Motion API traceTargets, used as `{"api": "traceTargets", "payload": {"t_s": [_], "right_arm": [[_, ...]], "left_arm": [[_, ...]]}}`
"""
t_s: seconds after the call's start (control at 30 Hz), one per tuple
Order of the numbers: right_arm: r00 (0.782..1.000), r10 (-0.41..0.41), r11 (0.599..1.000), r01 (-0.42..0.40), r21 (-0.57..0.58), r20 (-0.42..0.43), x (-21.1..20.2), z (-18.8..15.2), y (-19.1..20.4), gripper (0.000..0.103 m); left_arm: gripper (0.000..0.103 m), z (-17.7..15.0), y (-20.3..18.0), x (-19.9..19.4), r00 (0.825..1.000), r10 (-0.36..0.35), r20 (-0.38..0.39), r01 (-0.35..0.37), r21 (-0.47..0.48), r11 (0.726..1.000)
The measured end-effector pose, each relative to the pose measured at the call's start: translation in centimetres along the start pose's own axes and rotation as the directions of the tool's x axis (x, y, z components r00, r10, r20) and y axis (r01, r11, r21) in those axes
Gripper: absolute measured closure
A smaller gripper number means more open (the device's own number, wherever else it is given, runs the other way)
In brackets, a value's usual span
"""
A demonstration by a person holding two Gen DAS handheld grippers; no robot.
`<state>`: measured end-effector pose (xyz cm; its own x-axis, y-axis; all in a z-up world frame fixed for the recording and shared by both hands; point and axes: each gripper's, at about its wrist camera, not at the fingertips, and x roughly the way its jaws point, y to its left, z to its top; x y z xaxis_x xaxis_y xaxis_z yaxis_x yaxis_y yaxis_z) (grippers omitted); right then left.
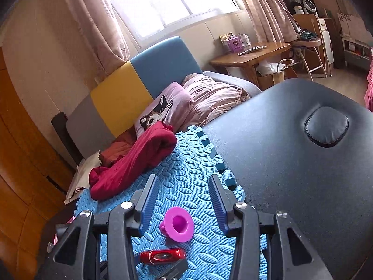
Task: Organize rigid objects
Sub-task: 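Grasp the red metal tube with the left gripper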
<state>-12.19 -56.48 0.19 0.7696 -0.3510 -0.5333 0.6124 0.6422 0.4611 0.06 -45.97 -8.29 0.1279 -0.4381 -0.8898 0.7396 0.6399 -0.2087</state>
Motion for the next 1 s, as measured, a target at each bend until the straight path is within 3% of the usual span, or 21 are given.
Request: {"api": "traceTargets", "payload": {"t_s": [0.13,0.2,0.33,0.8,0.87,0.93,1.0], "right_arm": [[1.0,0.0,1.0,0.0,0.0,-0.004,0.0,0.0,0.0,0.058],[1.0,-0.003,1.0,0.003,-0.003,-0.006,0.1,0.0,0.1,0.058],[1.0,-0.006,1.0,0.006,-0.011,-0.023,0.5,-0.1,0.1,0.058],[0.974,0.03,0.996,-0.047,-0.071,-0.224,4.0,-2.3,1.6,0.059],[0.967,0.041,0.993,-0.067,-0.093,-0.253,4.6,-2.7,2.1,0.055],[0.958,0.05,0.989,-0.087,-0.121,-0.281,5.1,-3.2,2.9,0.035],[0.952,0.043,0.982,-0.097,-0.163,-0.303,5.5,-3.8,3.7,0.031]], "left_arm": [[0.019,0.3,-0.5,0.4,0.999,0.036,0.011,-0.036,0.03,0.999],[0.028,0.5,-0.6,0.3,0.998,0.06,0.029,-0.061,0.051,0.997],[0.028,-0.1,-0.5,0.1,0.997,0.047,0.066,-0.052,0.087,0.995],[0.028,-7.9,7.1,-5.1,0.981,0.05,0.186,-0.065,0.076,0.995],[0.028,-8.7,8.1,-5.7,0.98,0.043,0.195,-0.054,0.052,0.997],[0.028,-9.3,8.6,-6.1,0.978,0.038,0.206,-0.046,0.038,0.998],[0.028,-9.4,8.9,-6.1,0.977,0.028,0.212,-0.034,0.025,0.999]]}}
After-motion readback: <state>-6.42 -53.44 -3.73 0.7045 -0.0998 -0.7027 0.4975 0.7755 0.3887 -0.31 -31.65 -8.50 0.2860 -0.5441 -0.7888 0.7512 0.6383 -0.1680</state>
